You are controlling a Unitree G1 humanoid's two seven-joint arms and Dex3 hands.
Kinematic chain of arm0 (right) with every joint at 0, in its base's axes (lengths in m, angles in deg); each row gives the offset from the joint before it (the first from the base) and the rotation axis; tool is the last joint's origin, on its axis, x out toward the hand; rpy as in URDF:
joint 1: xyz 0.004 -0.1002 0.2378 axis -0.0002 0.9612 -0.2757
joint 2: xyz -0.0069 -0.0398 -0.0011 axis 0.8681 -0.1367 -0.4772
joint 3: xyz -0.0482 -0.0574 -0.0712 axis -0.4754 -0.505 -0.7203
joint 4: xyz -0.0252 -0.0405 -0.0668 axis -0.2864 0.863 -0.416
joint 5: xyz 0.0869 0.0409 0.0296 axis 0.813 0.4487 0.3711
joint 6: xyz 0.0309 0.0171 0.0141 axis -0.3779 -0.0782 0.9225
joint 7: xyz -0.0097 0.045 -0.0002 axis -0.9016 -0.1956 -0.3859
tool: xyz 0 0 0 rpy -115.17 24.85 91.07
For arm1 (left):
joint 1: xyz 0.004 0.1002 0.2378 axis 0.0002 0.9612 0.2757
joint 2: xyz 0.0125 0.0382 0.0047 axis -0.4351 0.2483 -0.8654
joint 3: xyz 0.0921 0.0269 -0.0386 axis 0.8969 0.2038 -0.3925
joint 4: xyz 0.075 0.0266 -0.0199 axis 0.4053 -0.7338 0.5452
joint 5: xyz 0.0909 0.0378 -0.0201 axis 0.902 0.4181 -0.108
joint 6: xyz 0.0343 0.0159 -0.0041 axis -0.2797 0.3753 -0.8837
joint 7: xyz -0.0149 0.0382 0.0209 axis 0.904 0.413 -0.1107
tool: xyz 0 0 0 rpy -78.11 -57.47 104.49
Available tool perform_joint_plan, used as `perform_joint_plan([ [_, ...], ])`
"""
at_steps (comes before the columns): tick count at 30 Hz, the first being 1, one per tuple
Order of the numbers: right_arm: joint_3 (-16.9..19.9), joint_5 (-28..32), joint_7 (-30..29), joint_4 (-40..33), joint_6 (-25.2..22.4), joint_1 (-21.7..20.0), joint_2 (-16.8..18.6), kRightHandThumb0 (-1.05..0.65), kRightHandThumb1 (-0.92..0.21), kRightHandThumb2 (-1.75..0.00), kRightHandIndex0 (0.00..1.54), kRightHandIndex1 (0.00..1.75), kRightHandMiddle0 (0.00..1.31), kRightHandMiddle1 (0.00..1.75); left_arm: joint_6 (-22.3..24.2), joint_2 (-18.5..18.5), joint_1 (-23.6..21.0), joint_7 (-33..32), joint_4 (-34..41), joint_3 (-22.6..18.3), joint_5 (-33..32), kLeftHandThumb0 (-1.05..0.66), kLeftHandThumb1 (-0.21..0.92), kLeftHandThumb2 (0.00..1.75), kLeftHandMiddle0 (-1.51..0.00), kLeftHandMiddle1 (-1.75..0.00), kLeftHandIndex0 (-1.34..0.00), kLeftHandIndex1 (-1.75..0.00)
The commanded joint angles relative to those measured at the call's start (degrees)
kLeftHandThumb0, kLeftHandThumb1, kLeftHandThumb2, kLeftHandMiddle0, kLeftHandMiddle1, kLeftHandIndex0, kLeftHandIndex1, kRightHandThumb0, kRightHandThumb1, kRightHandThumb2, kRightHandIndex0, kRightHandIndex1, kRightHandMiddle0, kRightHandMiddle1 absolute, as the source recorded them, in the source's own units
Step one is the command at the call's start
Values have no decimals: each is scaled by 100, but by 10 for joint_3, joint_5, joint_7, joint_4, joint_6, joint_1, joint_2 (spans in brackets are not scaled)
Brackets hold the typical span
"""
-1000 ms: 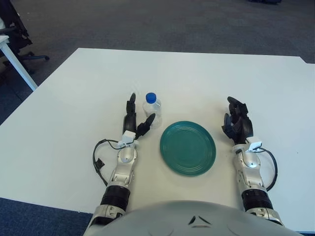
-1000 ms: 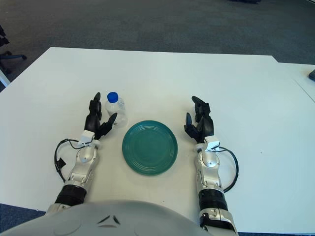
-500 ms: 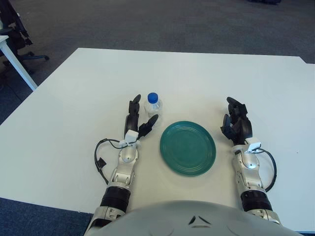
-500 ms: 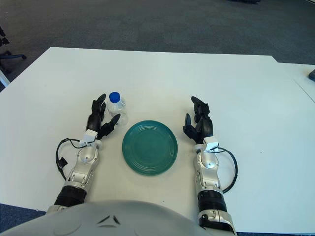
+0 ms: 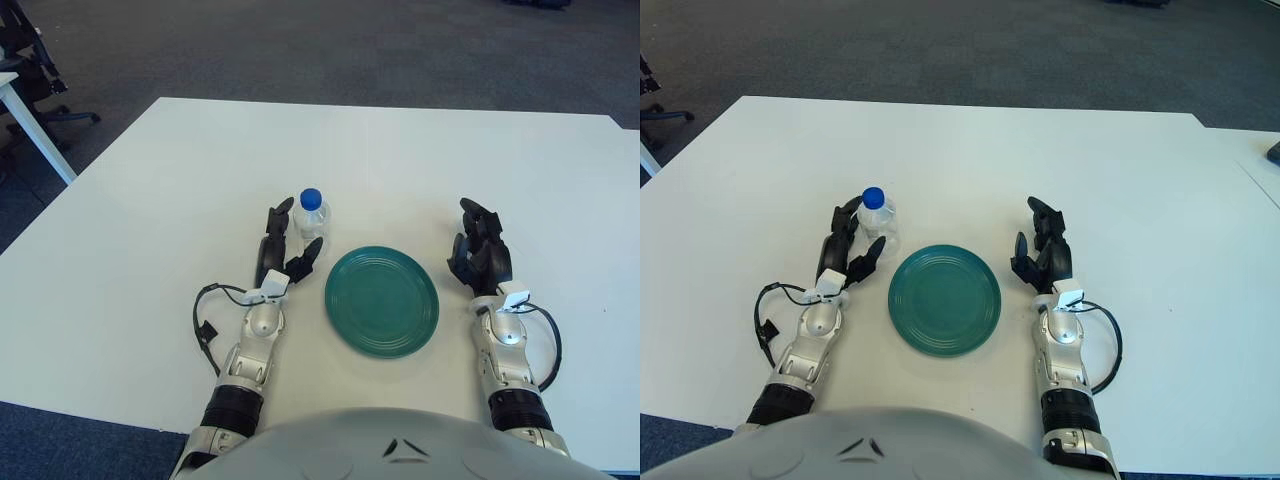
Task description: Put the bottle into the plate.
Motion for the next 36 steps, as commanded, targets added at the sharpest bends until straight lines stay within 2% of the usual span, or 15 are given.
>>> perform_joint_plan([
  [1,-8,-2,0,36,-24,26,16,-37,-80,-80,52,17,0,74,-7,-17,-1,40,-53,-2,-30,-105,92,60,-37,-6,0,-88],
  [13,-9,-1,0,31,-28,28,18,-35,-79,-83,52,17,0,75,-32,-19,-16,71,-82,-4,-61,-104,92,54,-37,-4,0,-97],
  [16,-10,-2,0,32,-28,27,19,-36,-79,-83,51,17,0,75,11,-6,-5,66,-25,5,-51,-104,92,53,-36,-4,0,-97],
  [18,-10,-3,-1,32,-29,26,19,-36,-79,-83,51,17,0,75,19,-6,-5,64,-26,4,-50,-104,92,52,-36,-4,0,-97],
  [25,-14,-9,-5,27,-30,30,19,-41,-82,-79,49,16,0,78,18,-12,-10,65,-42,3,-49,-103,92,47,-37,-4,0,-98],
  [29,-18,-11,-7,22,-32,32,20,-43,-84,-77,48,15,0,77,2,-14,-21,81,-58,6,-60,-103,92,44,-38,-4,-1,-100],
  [36,-22,-11,-13,8,-48,37,22,-42,-84,-76,48,15,0,78,12,-8,-24,113,-48,5,-88,-101,92,28,-40,-4,-2,-101],
])
